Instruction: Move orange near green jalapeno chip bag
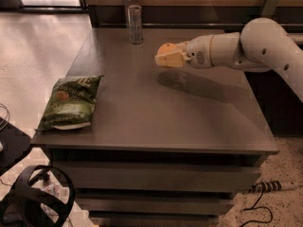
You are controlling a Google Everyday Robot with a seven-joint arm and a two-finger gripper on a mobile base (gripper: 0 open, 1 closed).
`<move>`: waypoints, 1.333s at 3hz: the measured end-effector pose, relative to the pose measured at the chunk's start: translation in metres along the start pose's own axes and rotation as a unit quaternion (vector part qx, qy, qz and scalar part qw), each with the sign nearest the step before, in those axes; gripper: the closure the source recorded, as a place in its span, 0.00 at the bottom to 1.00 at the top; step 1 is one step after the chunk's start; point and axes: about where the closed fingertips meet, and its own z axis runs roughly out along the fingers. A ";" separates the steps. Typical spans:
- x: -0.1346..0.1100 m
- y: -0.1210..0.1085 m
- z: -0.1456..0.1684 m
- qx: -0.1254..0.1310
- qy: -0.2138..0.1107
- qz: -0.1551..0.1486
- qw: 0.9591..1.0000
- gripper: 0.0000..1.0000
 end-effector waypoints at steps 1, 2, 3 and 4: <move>-0.001 0.003 0.005 -0.007 0.005 -0.002 1.000 1.00; -0.001 0.004 0.006 -0.008 0.005 -0.002 1.000 1.00; 0.005 0.031 0.012 -0.016 0.013 -0.008 1.000 1.00; 0.017 0.078 0.021 -0.027 0.022 -0.017 0.999 1.00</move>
Offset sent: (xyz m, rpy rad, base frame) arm -0.0477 0.0467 -0.0116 -0.0521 0.0235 0.0814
